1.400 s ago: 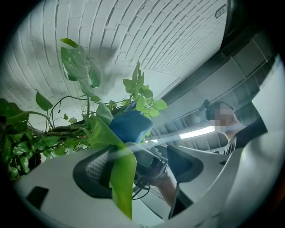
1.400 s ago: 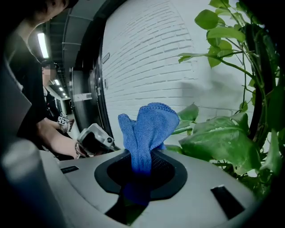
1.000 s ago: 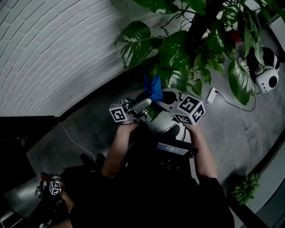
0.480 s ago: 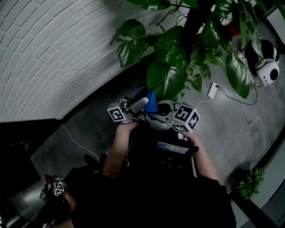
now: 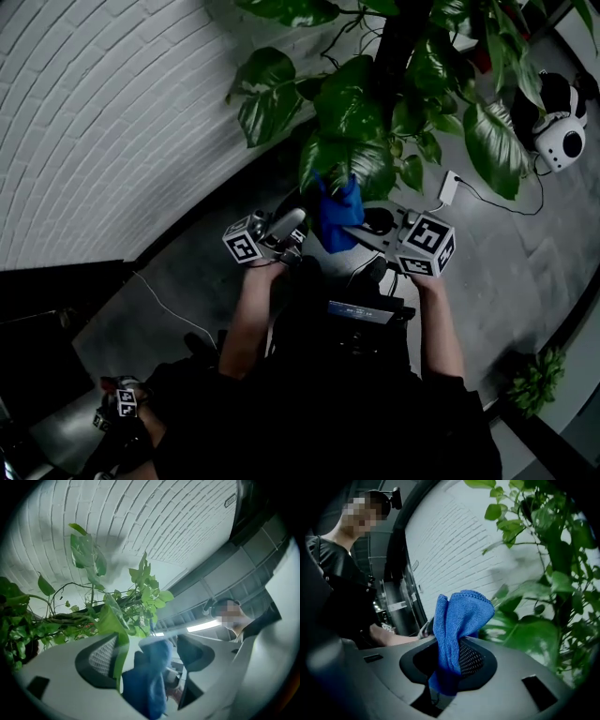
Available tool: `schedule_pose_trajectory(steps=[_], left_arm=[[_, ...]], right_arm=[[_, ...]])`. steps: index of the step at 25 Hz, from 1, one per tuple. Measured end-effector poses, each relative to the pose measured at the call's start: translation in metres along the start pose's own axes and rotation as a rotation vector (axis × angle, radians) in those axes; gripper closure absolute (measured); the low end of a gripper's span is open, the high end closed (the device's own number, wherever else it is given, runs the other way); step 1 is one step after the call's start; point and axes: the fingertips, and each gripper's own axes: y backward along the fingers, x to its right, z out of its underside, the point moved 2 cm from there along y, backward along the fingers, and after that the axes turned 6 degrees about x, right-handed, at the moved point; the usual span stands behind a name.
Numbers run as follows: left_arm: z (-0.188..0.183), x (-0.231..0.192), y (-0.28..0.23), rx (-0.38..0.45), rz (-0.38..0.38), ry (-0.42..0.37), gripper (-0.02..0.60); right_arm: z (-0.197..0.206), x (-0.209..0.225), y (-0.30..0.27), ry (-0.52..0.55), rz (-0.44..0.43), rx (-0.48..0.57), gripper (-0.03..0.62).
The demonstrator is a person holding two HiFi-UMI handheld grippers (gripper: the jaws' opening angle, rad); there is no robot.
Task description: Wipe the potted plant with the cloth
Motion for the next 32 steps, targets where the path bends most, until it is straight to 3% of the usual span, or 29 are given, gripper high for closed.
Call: schedule_pose_trajectory(steps=[3, 6, 12, 15, 20, 32], left_arm=[[0.007, -0.004, 0.005, -0.025, -0.022, -0.007, 0.198], [0.016, -0.007, 0.009, -0.048, -0.046, -0.003, 0.198], [0.030, -0.011, 0.011, -0.060, -0.065, 0.012, 0.198], [0.033, -0.011, 0.008, -0.064, -0.071, 0.012, 0.198], [0.034, -0.006, 0.007, -0.066, -0.062, 0.009, 0.198], [0.022, 0.003, 0.005, 0.006, -0.006, 0.055, 0.198]], right_arm=[[-0.029, 0.051, 0.024, 0.106, 0.193, 0.015, 0.487], [-0.046, 0.098, 0.032, 0.248, 0.357, -0.045, 0.487], [-0.058, 0.153, 0.005, 0.427, 0.475, -0.128, 0.488], [-0.057, 0.164, -0.009, 0.459, 0.464, -0.171, 0.487], [-0.028, 0.162, -0.023, 0.378, 0.371, -0.243, 0.487], [0.029, 0.089, -0.020, 0.202, 0.175, -0.202, 0.487]])
